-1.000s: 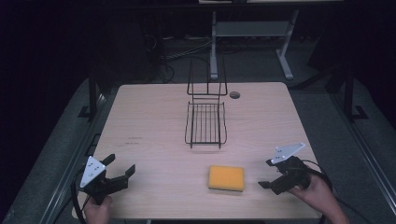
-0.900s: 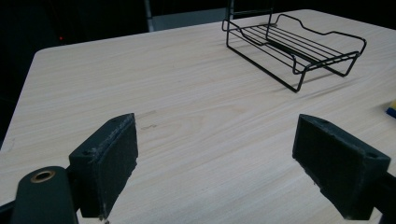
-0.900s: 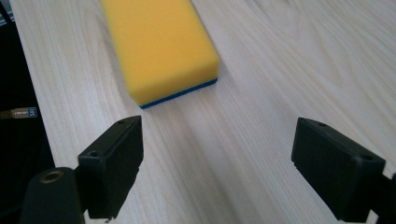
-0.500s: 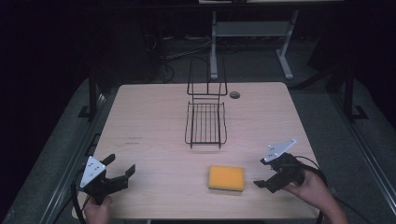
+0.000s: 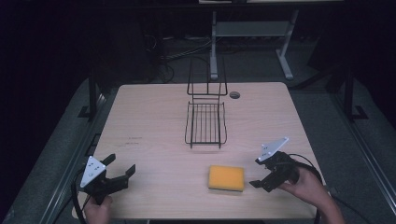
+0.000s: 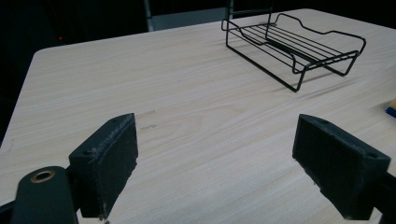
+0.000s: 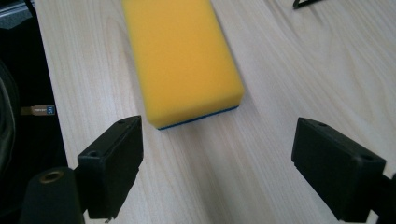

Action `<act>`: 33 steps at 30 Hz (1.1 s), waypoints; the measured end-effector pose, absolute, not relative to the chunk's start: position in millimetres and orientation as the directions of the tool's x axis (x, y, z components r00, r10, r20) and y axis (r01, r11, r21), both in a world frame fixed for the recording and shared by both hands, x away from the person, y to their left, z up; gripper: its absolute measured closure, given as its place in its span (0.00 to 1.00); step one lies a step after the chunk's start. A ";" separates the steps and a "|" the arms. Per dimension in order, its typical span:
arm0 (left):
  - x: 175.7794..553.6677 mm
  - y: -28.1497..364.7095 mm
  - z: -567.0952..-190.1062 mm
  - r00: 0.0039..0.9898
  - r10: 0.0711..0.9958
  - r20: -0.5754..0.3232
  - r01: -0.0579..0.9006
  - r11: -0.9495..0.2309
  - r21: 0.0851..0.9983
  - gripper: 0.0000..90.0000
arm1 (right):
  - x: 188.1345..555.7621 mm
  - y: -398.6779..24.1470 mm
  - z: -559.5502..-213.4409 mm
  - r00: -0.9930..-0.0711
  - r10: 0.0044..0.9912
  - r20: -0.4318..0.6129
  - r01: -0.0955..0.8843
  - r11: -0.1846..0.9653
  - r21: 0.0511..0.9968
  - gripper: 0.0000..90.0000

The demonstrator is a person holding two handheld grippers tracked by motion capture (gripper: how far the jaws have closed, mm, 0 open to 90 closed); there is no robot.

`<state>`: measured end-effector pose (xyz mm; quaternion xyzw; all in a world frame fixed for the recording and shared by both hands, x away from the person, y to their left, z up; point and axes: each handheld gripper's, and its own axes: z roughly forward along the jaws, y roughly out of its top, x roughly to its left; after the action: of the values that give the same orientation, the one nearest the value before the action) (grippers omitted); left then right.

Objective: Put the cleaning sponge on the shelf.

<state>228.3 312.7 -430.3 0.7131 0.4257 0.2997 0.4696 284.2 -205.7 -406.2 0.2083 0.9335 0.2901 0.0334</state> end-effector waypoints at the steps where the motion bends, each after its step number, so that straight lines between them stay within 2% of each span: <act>1: 228.2 312.9 -430.3 0.459 0.888 0.028 0.326 -0.197 0.925 0.15 | 284.6 -205.1 -405.7 -0.912 0.407 0.057 0.368 0.748 0.553 0.18; 33: 228.4 313.1 -430.1 0.461 0.887 0.026 0.324 -0.195 0.926 0.15 | 296.6 -177.3 -404.7 -0.942 0.329 0.073 0.316 0.790 0.526 0.18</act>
<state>228.4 313.1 -430.1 0.7130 0.4246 0.2990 0.4711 296.6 -177.3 -404.7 0.1704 0.9459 0.2760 0.0112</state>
